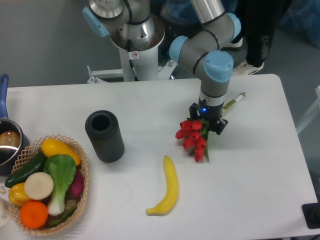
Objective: Pick up the flowers from the table
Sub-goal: 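Lift the gripped red tulips up off the table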
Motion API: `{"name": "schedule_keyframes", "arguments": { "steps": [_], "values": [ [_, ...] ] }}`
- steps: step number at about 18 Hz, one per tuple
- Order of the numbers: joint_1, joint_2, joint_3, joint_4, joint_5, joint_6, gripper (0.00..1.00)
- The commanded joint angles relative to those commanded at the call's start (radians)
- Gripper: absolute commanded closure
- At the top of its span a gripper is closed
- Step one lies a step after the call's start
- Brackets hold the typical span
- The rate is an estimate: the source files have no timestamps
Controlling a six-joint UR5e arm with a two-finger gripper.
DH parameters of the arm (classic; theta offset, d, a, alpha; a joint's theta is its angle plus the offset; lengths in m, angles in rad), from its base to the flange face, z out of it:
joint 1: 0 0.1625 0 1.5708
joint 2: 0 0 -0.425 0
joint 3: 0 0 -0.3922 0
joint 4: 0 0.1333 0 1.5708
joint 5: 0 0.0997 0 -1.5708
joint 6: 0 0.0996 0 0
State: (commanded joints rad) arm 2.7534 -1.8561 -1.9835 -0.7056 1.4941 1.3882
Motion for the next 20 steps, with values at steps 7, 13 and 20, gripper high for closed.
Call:
{"name": "schedule_keyframes", "arguments": {
  "steps": [7, 13, 20],
  "values": [
    [0.012, 0.002, 0.084, -0.044, 0.000, -0.002, 0.93],
    [0.025, 0.006, 0.092, -0.060, -0.002, -0.002, 0.92],
    [0.066, 0.041, 0.150, -0.110, -0.028, -0.147, 0.92]
  ]
}}
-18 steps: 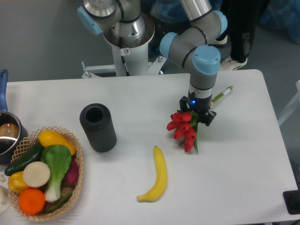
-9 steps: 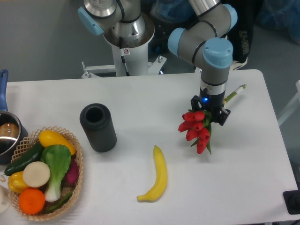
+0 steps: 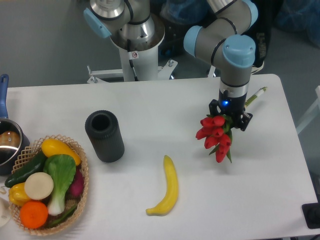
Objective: Pick up the flowers from the table
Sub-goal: 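Lift the gripped red tulips up off the table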
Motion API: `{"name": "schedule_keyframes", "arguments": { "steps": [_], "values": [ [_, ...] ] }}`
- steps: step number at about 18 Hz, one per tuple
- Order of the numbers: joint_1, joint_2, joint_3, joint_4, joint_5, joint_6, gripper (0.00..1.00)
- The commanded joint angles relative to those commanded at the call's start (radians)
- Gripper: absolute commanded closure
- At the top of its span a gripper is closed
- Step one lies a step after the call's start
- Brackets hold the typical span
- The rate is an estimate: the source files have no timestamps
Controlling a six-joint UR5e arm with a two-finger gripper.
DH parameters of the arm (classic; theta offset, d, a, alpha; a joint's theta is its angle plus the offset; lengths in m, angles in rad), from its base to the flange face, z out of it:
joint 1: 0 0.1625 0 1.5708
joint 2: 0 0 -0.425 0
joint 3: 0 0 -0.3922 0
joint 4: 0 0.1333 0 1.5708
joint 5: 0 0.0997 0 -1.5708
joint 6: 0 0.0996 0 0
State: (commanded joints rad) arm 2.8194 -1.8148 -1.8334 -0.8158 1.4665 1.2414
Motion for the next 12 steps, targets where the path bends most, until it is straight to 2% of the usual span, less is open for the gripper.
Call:
{"name": "schedule_keyframes", "arguments": {
  "steps": [3, 5, 7, 12],
  "values": [
    [0.000, 0.002, 0.087, -0.077, -0.002, -0.131, 0.92],
    [0.006, -0.001, 0.111, -0.114, -0.002, -0.166, 0.92],
    [0.020, -0.003, 0.111, -0.114, -0.002, -0.220, 0.92],
    [0.025, -0.018, 0.112, -0.103, 0.006, -0.254, 0.92]
  ]
}}
